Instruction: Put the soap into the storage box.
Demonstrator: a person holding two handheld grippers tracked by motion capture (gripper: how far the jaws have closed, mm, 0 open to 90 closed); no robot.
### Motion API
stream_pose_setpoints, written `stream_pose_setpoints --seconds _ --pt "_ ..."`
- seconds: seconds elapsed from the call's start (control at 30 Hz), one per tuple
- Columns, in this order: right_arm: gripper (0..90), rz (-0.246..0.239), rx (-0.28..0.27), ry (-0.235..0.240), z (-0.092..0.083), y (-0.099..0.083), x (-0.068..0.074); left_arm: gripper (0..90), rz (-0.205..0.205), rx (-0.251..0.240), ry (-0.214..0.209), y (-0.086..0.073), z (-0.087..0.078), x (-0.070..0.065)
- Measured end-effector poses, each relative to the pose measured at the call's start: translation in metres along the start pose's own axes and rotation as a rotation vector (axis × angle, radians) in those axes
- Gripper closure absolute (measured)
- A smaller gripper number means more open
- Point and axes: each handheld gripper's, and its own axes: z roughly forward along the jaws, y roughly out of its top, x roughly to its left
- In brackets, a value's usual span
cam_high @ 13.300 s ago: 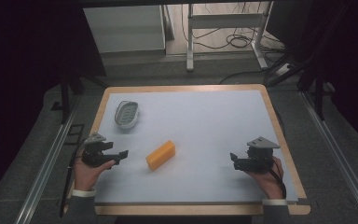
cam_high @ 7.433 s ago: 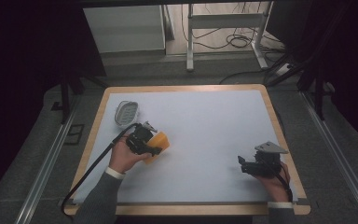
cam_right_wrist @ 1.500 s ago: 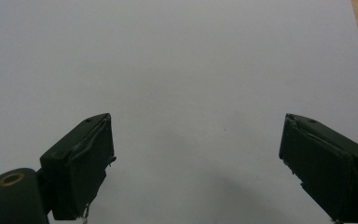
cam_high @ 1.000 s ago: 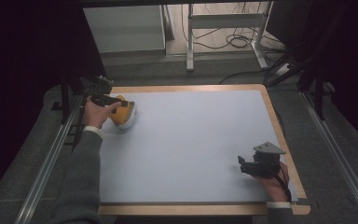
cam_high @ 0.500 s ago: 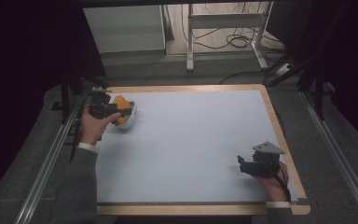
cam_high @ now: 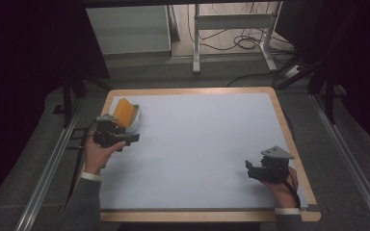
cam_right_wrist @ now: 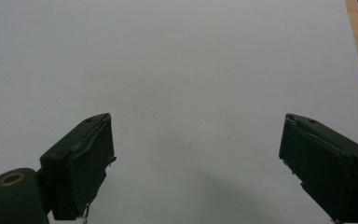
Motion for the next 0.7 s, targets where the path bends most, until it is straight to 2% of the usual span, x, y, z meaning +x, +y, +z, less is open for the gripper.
stream_pose_setpoints --seconds 0.07,0.1,0.13,0.17,0.2,0.3,0.37,0.43,0.5,0.6,0.7 --pt "10.0 -0.001 0.001 0.001 0.0 0.0 0.0 25.8 -0.002 0.0 -0.002 -0.003 0.0 -0.001" --pt "10.0 0.0 0.001 0.0 0.0 0.0 0.0 25.7 -0.004 0.008 -0.004 -0.013 0.0 -0.003" --pt "10.0 0.0 0.001 0.0 0.0 0.0 0.0 25.7 -0.004 0.008 -0.004 -0.013 0.0 -0.003" --pt "10.0 0.0 -0.002 0.0 0.0 0.0 0.0 25.7 -0.004 0.014 -0.013 -0.021 0.0 -0.005" --pt "10.0 0.0 -0.002 0.0 0.0 0.0 0.0 25.5 -0.004 0.014 -0.013 -0.021 0.0 -0.005" --pt "10.0 -0.001 -0.002 -0.002 -0.001 0.0 0.0 25.2 -0.019 0.01 -0.023 -0.031 -0.001 -0.005" --pt "10.0 -0.001 -0.002 -0.003 -0.001 0.0 0.0 24.7 -0.02 0.025 -0.023 -0.038 0.0 -0.006" --pt "10.0 -0.002 0.001 -0.005 0.0 0.0 0.0 24.7 -0.019 0.022 -0.021 -0.041 0.0 -0.007" --pt "10.0 0.0 0.002 -0.005 0.0 0.0 0.0 24.6 -0.031 0.014 -0.044 -0.048 0.0 -0.007" --pt "10.0 -0.001 -0.002 -0.004 0.0 0.0 0.0 23.9 -0.019 0.035 -0.041 -0.049 0.002 -0.008" --pt "10.0 -0.003 -0.001 -0.005 0.0 0.0 0.0 24.0 -0.027 0.027 -0.029 -0.051 0.002 -0.006"
